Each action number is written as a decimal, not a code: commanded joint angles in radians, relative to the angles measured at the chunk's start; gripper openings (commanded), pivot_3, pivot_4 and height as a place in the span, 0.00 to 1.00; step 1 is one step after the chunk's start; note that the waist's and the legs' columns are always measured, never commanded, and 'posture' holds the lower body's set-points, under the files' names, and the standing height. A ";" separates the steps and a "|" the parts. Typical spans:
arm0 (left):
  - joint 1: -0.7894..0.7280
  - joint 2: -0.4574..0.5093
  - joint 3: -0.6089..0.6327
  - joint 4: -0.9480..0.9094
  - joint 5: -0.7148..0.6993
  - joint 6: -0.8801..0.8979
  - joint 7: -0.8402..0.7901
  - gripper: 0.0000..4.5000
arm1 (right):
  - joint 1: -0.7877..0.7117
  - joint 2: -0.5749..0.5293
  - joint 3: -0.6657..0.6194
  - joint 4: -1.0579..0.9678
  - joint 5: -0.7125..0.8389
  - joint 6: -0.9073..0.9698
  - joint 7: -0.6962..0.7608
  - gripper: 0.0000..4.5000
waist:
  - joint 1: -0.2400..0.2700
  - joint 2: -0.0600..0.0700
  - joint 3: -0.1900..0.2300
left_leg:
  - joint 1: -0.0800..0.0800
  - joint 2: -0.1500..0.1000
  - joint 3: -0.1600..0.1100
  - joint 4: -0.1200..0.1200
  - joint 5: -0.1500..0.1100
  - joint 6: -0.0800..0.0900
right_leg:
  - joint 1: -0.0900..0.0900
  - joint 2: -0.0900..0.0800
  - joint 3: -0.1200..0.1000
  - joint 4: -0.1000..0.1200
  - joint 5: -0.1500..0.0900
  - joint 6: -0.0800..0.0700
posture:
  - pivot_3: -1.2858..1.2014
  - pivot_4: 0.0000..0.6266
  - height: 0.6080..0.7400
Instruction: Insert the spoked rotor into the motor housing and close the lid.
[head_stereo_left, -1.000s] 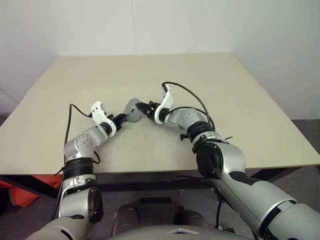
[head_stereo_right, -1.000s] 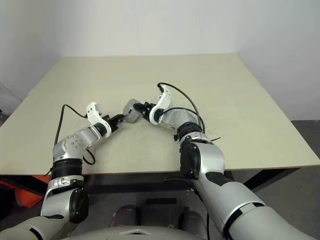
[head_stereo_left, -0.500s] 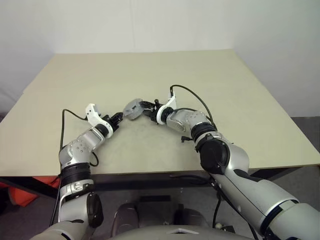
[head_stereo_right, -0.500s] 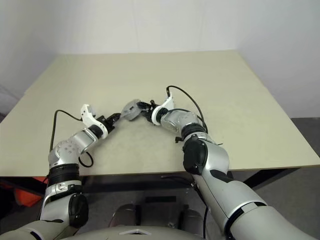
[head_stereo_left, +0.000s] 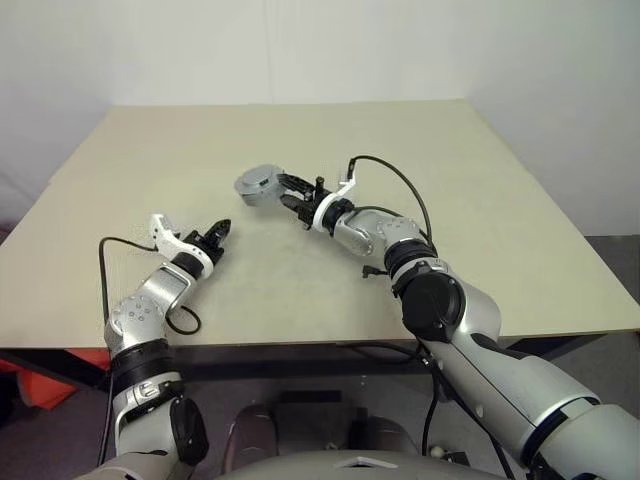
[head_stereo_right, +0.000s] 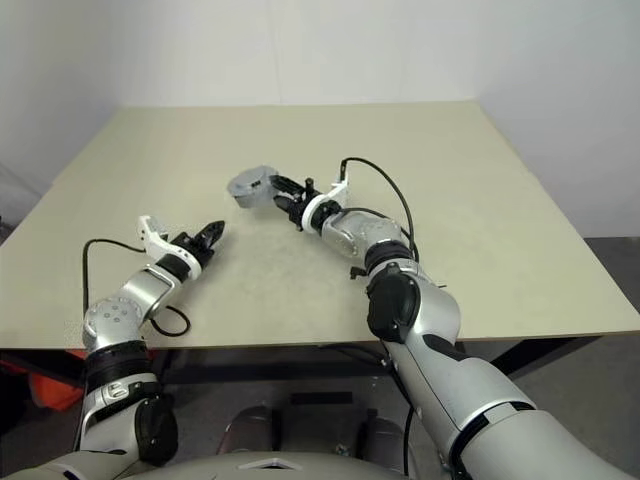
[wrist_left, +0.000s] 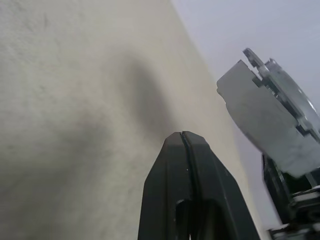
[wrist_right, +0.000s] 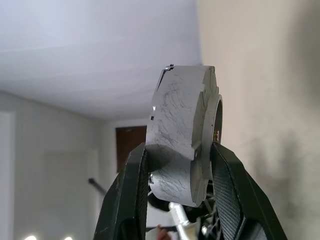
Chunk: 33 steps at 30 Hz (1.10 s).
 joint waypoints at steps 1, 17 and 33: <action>0.003 0.011 0.018 -0.036 -0.048 -0.017 0.003 0.00 | -0.069 -0.005 -0.020 -0.062 0.064 0.014 0.040 0.38 | 0.000 0.000 0.000 | 0.000 0.000 0.000 0.000 0.000 0.000 | 0.000 0.000 0.000 0.000 0.000 0.000 | 0.52 0.00 1.00; 0.028 -0.009 0.042 -0.096 -0.280 -0.022 -0.001 0.51 | -0.066 -0.007 -0.018 -0.114 0.131 0.109 0.076 0.38 | 0.002 -0.005 0.003 | 0.000 0.000 0.000 0.000 0.000 0.000 | 0.000 0.000 0.000 0.000 0.000 0.000 | 0.52 0.00 1.00; 0.049 0.001 0.003 -0.101 -0.645 0.098 0.047 0.99 | -0.026 0.024 0.044 -0.197 0.133 0.208 0.096 0.38 | 0.003 -0.006 0.003 | 0.000 0.000 0.000 0.001 0.000 -0.001 | 0.000 0.000 0.000 0.001 0.001 0.002 | 0.52 0.00 1.00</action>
